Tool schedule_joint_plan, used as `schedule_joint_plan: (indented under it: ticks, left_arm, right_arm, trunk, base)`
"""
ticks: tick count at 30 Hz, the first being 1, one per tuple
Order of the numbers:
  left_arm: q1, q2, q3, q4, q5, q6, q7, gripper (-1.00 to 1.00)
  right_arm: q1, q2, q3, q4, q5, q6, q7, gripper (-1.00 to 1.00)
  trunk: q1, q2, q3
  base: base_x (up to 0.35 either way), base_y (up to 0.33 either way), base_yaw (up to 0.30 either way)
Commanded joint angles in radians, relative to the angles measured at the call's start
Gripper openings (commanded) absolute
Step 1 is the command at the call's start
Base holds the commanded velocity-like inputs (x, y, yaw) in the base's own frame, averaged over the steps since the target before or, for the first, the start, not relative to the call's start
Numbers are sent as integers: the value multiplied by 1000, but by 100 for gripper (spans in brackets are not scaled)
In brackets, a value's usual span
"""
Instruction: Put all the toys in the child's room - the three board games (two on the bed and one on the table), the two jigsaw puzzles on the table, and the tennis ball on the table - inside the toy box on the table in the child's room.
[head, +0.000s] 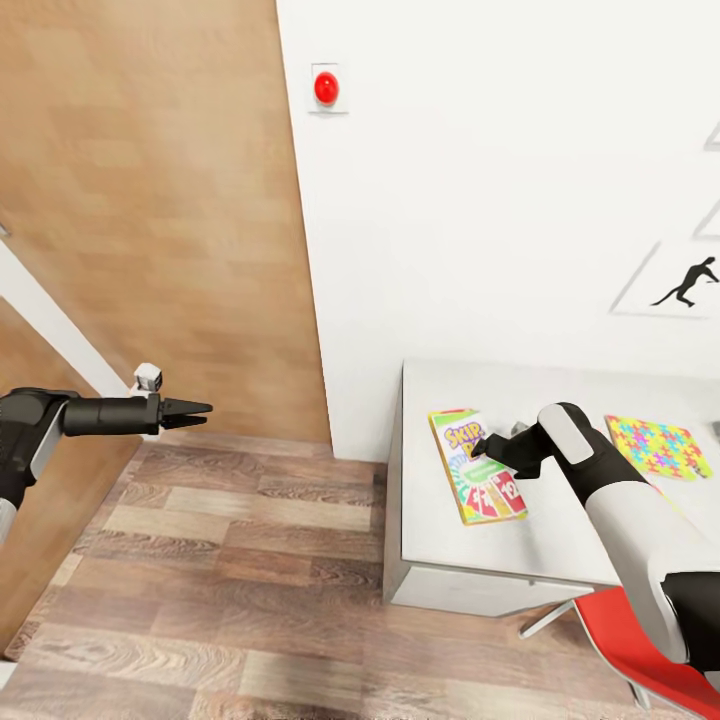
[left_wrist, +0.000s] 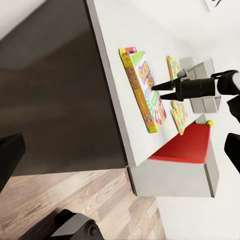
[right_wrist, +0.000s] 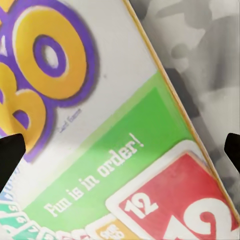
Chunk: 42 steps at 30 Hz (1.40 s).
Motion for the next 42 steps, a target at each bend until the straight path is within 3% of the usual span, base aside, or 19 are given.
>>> schedule_joint_plan:
  ticks: [1,8,29,42]
  left_arm:
    - [-1,0,-2,0,3,10,-2,100]
    - [-1,-1,-3,0,3,10,-2,100]
    - [-1,-1,-5,0,3,9,-3,100]
    - [-1,-2,-3,0,4,9,-3,100]
  right_arm:
    - [-1,-1,6,-1,-10,1,-9,100]
    - [0,0,5,-2,-10,1,-9,100]
    - [-1,0,5,-2,-10,1,-9,100]
    - [-1,-1,5,-2,-10,1,-9,100]
  trunk:
    - [0,-2,-3]
    - [0,-2,-7]
    - [0,-2,-8]
    - [0,-2,-8]
  base:
    - [0,0,0]
    - [0,20,0]
    - [0,216,0]
    - [0,94,0]
